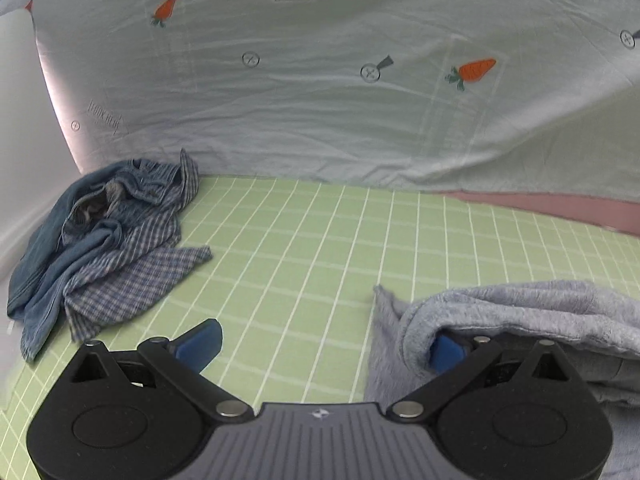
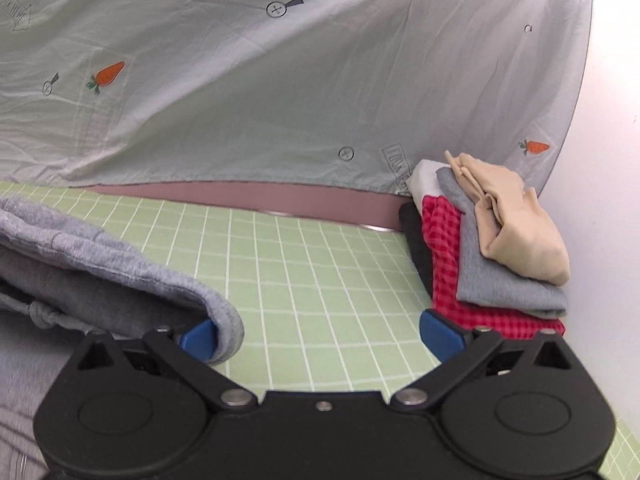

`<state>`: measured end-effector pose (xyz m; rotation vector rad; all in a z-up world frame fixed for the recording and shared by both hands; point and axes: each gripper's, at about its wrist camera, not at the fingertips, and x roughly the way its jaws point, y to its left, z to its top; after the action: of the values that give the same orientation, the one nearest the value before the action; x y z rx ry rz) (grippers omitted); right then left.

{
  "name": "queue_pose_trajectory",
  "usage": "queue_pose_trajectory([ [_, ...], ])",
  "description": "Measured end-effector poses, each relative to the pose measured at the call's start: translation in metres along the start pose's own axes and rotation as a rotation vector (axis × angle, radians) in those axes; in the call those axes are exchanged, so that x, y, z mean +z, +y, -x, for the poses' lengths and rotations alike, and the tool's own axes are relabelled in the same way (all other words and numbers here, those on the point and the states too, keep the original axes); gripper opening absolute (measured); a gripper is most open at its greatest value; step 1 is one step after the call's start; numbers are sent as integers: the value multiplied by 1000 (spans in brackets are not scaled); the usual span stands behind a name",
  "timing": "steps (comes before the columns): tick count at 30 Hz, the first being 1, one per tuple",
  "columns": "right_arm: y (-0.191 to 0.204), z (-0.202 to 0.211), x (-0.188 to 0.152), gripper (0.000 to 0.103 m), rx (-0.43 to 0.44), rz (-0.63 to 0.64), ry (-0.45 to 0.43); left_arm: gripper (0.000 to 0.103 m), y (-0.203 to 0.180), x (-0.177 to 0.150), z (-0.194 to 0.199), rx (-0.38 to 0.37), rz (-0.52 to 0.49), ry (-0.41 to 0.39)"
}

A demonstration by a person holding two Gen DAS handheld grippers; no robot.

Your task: Fold clothes

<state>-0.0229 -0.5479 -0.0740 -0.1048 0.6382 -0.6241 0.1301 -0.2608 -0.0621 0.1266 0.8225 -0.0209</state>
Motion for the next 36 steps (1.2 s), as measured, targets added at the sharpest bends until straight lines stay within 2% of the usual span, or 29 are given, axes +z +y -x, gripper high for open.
queue_pose_trajectory([
  [4,7,8,-23,103,61,26,68,102,5,-29,-6,-22,-8,114],
  [6,10,9,-30,103,94,32,96,102,6,-37,-6,-36,-9,141],
  [11,14,16,-38,103,152,25,119,102,6,-42,6,-116,-2,141],
  [16,11,31,-37,103,179,8,87,103,6,-47,21,-157,-30,123],
  [20,5,44,-45,103,204,-15,109,103,16,-61,33,-155,-28,141],
  [30,4,76,-106,103,280,-65,301,103,40,-135,57,-109,-38,299],
  [36,13,97,-140,102,325,-56,387,102,52,-170,71,-101,-58,359],
])
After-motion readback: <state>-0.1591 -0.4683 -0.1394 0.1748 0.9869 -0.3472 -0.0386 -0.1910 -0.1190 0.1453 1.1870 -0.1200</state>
